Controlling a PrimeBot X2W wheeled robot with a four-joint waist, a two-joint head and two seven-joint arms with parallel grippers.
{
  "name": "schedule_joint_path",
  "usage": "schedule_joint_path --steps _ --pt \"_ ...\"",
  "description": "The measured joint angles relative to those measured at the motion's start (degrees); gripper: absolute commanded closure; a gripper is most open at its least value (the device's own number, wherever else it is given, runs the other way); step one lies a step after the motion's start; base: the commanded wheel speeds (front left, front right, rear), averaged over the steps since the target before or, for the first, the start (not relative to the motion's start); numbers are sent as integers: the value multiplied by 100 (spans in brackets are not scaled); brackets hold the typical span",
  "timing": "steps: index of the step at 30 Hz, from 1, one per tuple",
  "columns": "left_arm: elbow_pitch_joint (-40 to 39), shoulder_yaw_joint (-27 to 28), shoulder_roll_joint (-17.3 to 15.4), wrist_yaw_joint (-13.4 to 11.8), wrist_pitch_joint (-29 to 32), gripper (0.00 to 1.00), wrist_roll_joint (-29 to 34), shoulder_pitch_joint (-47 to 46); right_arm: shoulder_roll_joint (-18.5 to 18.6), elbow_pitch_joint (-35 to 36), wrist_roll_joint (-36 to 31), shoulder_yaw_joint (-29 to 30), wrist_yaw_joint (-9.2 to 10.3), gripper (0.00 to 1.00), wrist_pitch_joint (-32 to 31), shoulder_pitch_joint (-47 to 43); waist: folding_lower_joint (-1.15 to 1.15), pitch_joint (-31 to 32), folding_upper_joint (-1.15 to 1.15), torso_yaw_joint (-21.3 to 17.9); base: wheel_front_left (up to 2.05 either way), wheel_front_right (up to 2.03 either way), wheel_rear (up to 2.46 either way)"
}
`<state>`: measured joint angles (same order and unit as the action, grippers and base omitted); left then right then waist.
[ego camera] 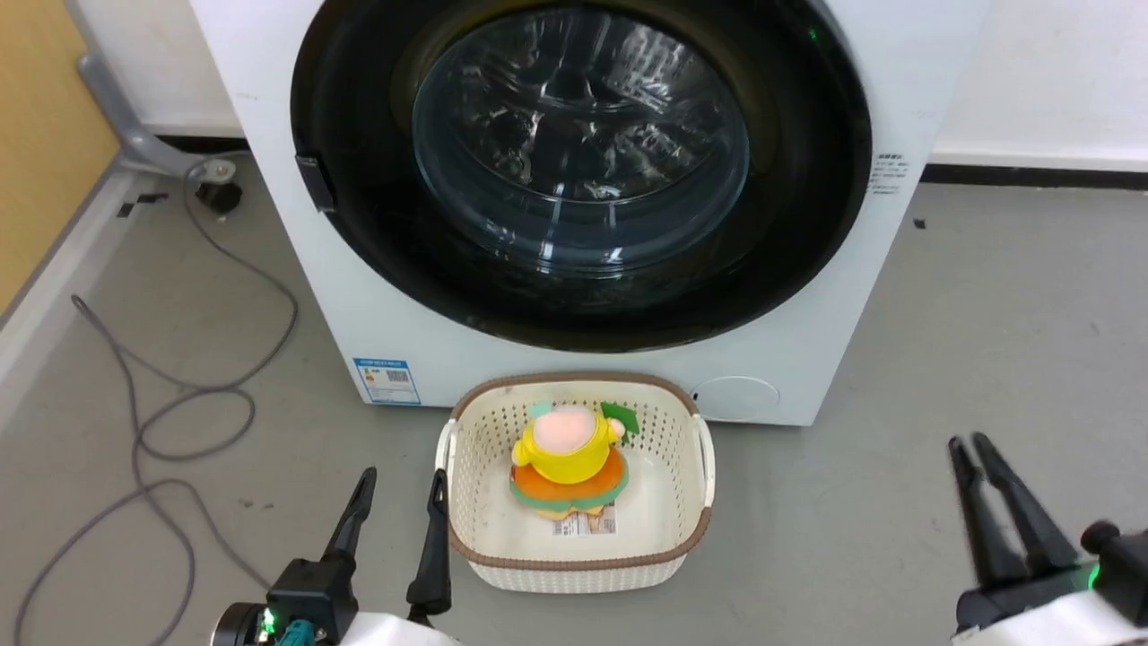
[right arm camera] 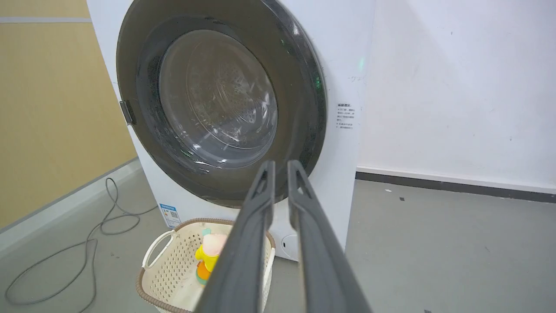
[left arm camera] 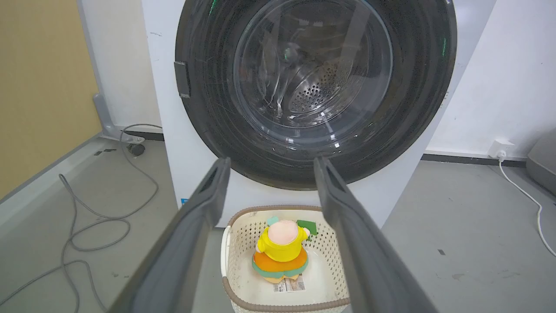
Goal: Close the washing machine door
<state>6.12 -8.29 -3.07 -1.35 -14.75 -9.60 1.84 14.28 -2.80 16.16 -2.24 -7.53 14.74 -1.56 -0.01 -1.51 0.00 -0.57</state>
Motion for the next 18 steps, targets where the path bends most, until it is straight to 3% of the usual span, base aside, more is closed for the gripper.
schedule_joint_path --steps 8,18 --pt "25 2 1 1 0 0 32 201 -565 85 -352 365 0 0 -5 -450 0 166 0 18 0 0 0" --pt "26 18 3 -5 0 0 45 214 -690 -23 -406 421 0 0 -5 -527 0 164 0 52 0 0 0"
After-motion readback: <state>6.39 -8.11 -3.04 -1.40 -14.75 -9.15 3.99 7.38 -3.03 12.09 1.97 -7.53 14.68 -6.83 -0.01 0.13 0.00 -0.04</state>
